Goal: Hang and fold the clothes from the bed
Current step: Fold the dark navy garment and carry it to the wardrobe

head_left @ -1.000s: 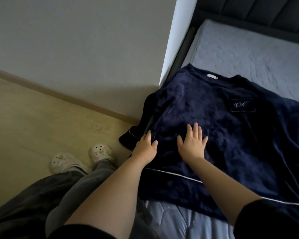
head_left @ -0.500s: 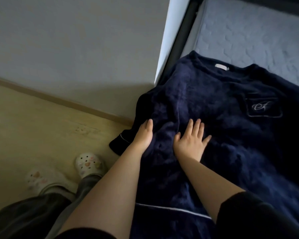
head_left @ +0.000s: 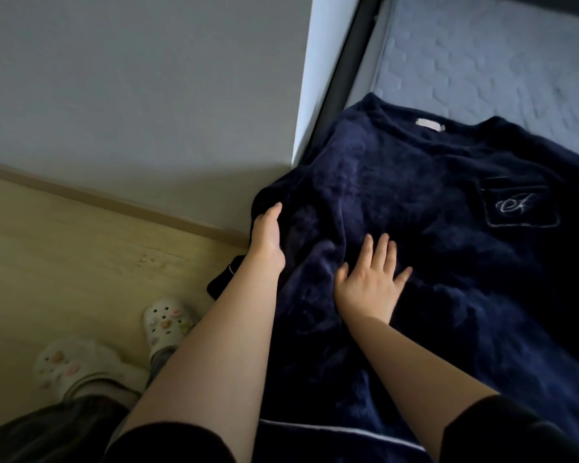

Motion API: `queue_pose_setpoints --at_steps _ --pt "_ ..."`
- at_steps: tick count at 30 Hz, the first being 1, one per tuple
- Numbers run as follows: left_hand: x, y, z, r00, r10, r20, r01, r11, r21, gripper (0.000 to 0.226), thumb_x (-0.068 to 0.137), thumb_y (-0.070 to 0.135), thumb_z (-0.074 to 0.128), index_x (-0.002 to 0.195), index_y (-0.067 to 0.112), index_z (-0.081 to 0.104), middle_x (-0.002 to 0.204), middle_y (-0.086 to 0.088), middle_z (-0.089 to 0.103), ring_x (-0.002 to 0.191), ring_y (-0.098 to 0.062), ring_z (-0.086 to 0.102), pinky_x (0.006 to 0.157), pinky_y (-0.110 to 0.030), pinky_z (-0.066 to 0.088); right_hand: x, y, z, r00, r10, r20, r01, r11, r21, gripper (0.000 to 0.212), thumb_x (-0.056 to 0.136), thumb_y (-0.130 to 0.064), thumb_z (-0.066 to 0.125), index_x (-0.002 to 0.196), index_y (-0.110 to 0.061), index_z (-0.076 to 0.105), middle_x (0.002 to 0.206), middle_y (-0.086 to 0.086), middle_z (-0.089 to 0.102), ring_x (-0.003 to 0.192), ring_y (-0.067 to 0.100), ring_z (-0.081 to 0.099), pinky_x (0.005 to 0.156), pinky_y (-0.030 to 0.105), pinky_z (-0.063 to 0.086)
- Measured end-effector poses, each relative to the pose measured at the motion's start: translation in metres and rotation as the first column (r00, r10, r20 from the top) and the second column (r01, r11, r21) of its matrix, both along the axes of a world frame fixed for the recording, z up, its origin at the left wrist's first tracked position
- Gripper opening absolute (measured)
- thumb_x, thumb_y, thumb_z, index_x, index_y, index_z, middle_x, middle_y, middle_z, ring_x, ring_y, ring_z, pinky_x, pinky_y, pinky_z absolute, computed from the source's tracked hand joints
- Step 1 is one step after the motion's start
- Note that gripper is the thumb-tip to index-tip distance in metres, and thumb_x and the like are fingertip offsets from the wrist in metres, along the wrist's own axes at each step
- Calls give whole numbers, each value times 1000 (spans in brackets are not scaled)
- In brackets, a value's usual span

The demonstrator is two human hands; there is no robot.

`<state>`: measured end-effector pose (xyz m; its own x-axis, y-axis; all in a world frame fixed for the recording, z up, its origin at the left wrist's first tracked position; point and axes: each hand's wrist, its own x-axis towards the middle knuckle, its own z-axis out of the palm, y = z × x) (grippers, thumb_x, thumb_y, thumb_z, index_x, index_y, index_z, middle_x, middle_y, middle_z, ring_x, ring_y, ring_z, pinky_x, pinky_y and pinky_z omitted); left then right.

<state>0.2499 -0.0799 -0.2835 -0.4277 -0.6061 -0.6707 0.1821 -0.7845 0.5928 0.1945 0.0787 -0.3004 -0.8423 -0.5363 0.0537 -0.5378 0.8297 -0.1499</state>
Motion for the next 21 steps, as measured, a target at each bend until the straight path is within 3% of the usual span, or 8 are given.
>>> queue_pose_setpoints --at_steps 2,4,7,10,12,16,18,21 --pt "6 -5 3 967 181 -178 -155 977 149 40 93 29 56 128 11 54 125 -16 59 105 -30 60 77 -42 54 0 0 0 1000 -3 -1 3 1000 1 69 89 -40 38 151 -14 21 159 11 12 147 26 7 113 60 5" --pt "11 -8 10 880 333 -338 -215 915 341 41 95 27 52 129 5 50 123 -23 55 108 -37 56 77 -49 51 1 0 0 1000 -5 -1 5 1000 -3 69 89 -39 39 151 -13 21 159 11 13 147 27 7 113 59 5" --pt "17 -5 16 807 468 -360 -257 827 500 44 96 19 52 133 -1 41 107 -29 53 106 -39 56 75 -48 49 2 0 2 1000 -10 0 10 1000 -1 69 89 -39 40 151 -14 22 159 11 13 147 26 7 113 59 5" --pt "22 -5 11 718 602 -350 -311 727 613 45 94 12 55 133 1 36 93 -25 51 77 -24 62 66 -32 48 3 0 2 1000 -11 3 11 1000 7 68 90 -39 39 151 -14 21 159 10 12 147 26 6 114 59 4" --pt "26 -10 6 726 588 -355 -290 731 618 40 93 17 58 126 2 42 86 -15 51 68 -17 55 63 -27 41 3 0 3 1000 -11 3 11 1000 17 68 90 -39 38 151 -14 20 159 10 12 147 26 5 114 58 4" --pt "25 -17 6 784 489 -382 -248 811 530 28 92 29 59 105 8 46 82 -6 48 68 -15 46 66 -28 40 3 0 4 1000 -14 10 14 1000 16 68 90 -39 40 151 -14 20 160 10 11 147 25 5 114 58 4" --pt "22 -18 12 799 454 -394 -249 846 471 26 92 33 57 106 13 50 84 -4 48 74 -16 47 75 -32 42 3 0 4 1000 -17 12 17 1000 20 68 91 -39 40 151 -15 19 160 9 11 147 25 4 114 57 3" --pt "21 -18 18 782 447 -434 -265 869 417 24 95 27 51 115 14 54 106 -13 53 100 -28 54 98 -45 40 2 1 3 1000 -17 8 17 1000 21 69 91 -39 40 151 -15 20 160 9 11 147 24 5 114 57 4"
